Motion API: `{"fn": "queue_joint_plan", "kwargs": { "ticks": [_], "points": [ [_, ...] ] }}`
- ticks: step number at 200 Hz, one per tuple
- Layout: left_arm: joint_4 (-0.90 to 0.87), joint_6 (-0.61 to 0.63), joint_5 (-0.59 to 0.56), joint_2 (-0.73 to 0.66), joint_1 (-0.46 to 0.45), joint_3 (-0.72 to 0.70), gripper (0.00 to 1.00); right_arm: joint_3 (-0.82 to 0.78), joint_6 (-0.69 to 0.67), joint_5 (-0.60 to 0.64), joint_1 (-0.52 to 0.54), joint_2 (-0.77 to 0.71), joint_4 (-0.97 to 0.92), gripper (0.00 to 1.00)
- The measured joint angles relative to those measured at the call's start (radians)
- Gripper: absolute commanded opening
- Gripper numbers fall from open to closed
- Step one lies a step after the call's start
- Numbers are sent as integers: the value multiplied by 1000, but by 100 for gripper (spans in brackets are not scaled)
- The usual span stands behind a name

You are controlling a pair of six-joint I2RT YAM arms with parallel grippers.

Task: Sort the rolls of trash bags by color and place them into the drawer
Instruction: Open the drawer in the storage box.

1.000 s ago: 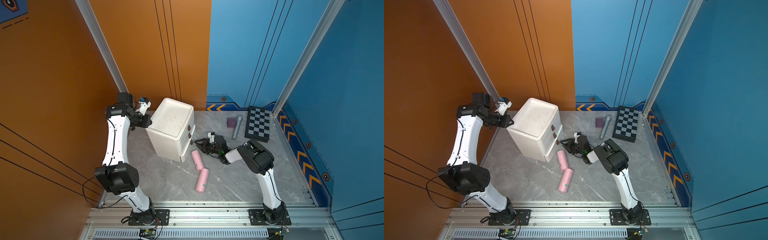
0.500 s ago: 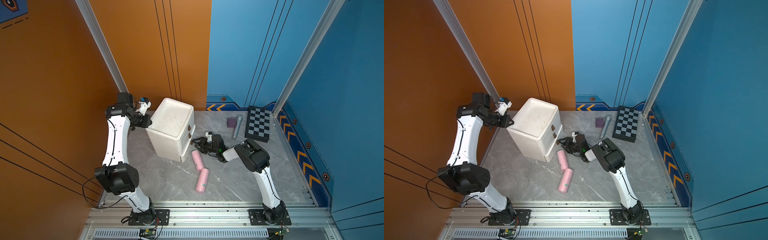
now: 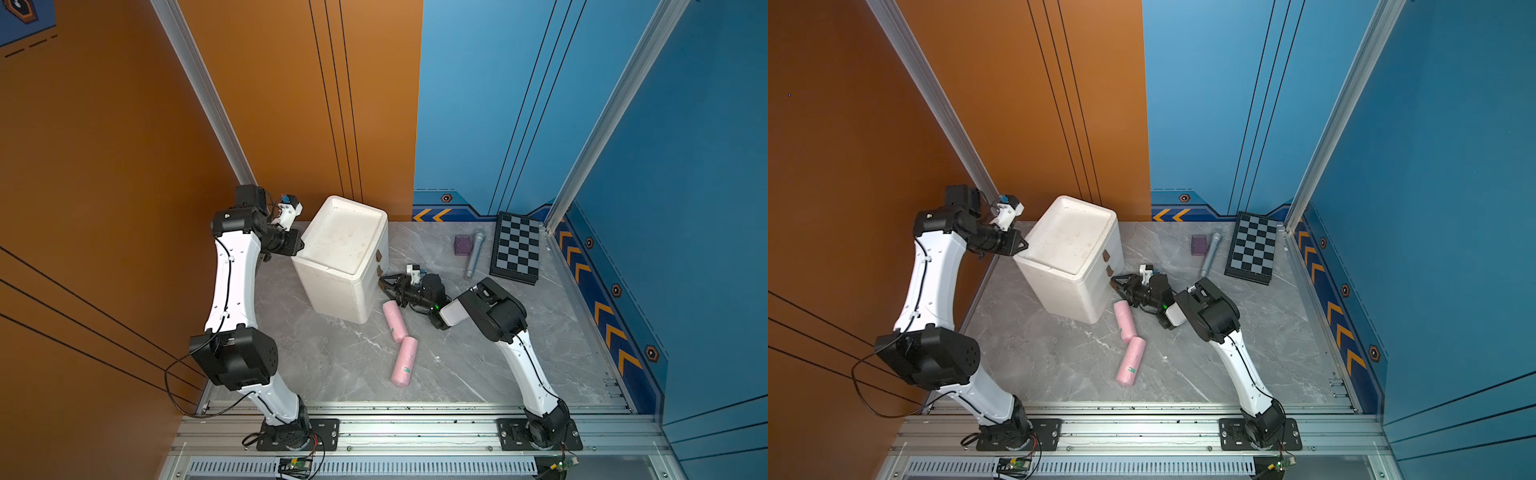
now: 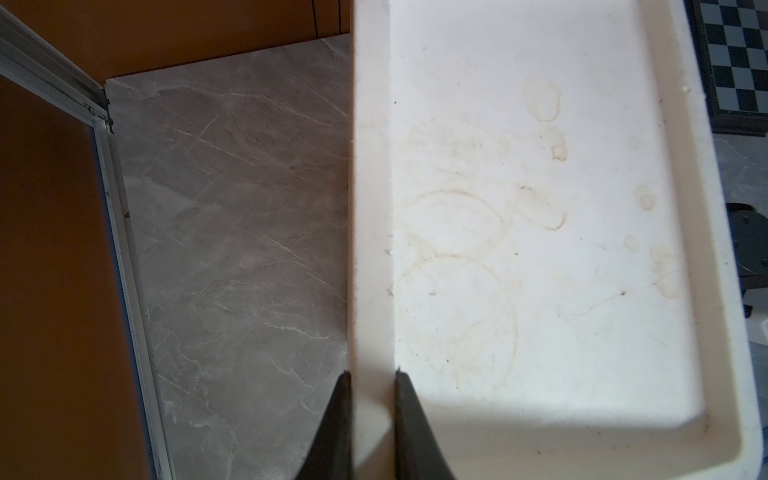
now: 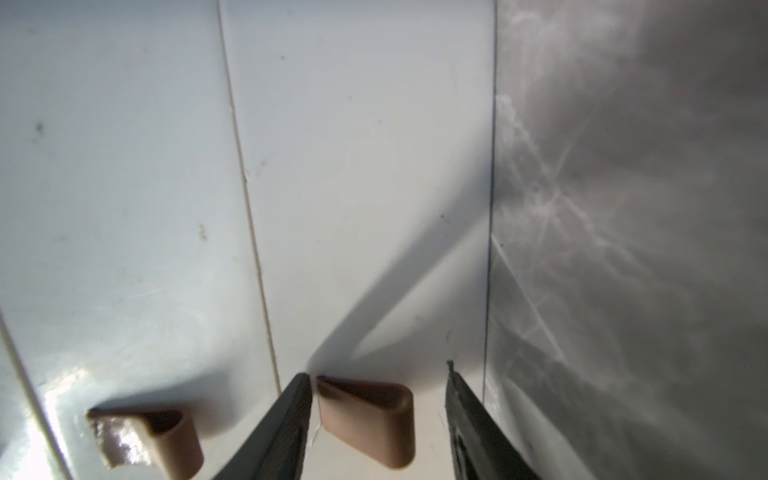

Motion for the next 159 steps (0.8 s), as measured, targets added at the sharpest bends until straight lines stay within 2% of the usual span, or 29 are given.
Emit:
{"fn": "queue_joint_plan", "kwargs": {
  "ticks": [32, 103, 129, 159],
  "points": [
    [0, 0, 0, 0, 0, 0, 0, -13, 36, 7, 4, 0, 45, 47],
    [0, 0, -4, 0, -2, 0, 0, -18, 97, 16, 6, 24, 120, 23],
    [0, 0, -7, 0, -3, 0, 0, -25, 108, 27, 6, 24, 140, 0],
    [1, -2, -12, 0, -6, 0, 0, -43, 118, 34, 6, 24, 171, 0]
  ]
}}
